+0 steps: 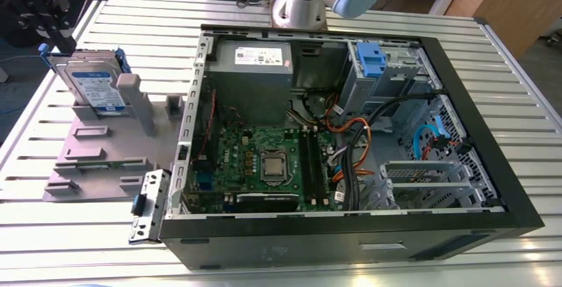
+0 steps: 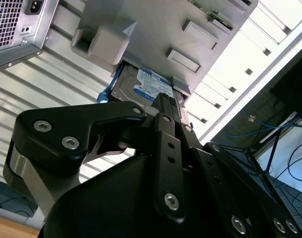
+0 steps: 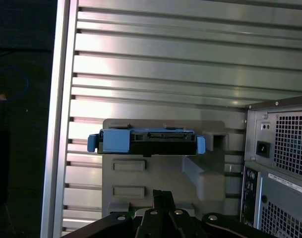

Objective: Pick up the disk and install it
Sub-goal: 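Pick up the disk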

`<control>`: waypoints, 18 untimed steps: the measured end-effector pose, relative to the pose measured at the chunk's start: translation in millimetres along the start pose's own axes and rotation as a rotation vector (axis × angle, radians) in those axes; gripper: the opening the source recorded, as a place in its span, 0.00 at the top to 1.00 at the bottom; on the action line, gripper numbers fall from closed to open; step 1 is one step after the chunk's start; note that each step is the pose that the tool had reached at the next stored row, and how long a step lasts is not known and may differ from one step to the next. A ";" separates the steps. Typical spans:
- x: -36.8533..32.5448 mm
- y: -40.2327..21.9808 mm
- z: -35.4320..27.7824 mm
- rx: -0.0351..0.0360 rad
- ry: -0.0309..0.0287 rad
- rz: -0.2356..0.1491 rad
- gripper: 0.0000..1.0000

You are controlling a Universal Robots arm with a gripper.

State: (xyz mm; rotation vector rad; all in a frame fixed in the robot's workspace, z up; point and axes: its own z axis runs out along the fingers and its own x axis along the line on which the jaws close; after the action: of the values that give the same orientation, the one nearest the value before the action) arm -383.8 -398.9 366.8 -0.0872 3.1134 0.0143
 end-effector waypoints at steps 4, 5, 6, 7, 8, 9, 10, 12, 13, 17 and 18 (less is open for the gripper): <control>0.0 0.0 0.0 -0.0001 0.0000 -0.004 0.89; 0.0 0.0 0.0 -0.0001 0.0000 -0.005 0.89; 0.0 0.0 0.0 -0.0002 0.0000 -0.006 0.89; 0.0 0.0 0.0 -0.0002 0.0001 -0.007 0.89; 0.0 0.0 0.0 -0.0003 0.0001 -0.008 0.89; 0.0 0.0 0.0 -0.0003 0.0001 -0.010 0.89; 0.0 0.0 0.0 -0.0003 0.0000 -0.011 0.89; 0.0 0.0 0.0 -0.0004 0.0000 -0.013 0.89; 0.0 0.0 0.0 -0.0004 0.0001 -0.014 0.89; 0.0 0.0 0.0 -0.0006 0.0001 -0.019 0.89; 0.0 0.0 0.0 -0.0006 0.0001 -0.020 0.89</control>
State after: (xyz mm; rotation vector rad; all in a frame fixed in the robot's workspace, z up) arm -383.8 -398.9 366.8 -0.1181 3.1124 0.0147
